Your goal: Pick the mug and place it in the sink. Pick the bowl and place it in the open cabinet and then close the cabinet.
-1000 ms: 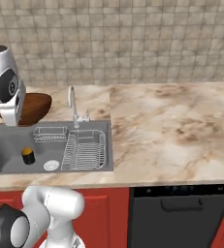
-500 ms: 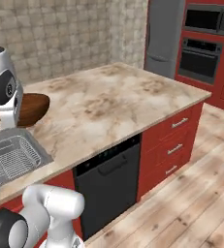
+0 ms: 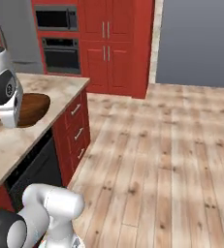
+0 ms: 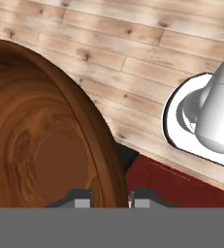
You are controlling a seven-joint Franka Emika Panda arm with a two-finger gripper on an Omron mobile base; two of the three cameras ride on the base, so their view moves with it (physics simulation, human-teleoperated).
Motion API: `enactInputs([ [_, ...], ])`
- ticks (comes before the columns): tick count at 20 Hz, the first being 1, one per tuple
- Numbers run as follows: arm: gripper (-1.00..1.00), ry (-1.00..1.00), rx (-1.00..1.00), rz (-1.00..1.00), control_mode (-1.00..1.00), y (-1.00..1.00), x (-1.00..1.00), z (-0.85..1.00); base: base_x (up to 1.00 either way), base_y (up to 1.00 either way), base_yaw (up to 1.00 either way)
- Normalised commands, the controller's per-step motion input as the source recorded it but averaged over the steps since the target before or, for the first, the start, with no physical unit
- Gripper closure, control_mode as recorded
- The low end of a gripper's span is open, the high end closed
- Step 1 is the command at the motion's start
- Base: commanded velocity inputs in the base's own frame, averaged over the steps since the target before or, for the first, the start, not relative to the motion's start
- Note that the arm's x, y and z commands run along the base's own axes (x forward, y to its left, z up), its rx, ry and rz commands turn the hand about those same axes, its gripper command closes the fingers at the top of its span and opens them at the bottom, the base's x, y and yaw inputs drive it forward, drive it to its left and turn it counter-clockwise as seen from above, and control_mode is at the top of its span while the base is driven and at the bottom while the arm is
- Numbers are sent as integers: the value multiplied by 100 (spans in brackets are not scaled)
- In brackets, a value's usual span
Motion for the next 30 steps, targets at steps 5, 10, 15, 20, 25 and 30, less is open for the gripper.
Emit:
enactInputs([
  [5,100,0,0,0,100,0,0,0,0,0,-100],
  [10,100,0,0,0,100,0,0,0,0,0,-94],
  [15,100,0,0,0,100,0,0,0,0,0,-91],
  [20,100,0,0,0,100,0,0,0,0,0,-91],
  [25,100,0,0,0,100,0,0,0,5,9,-85],
  [30,100,0,0,0,100,0,0,0,35,52,-73],
])
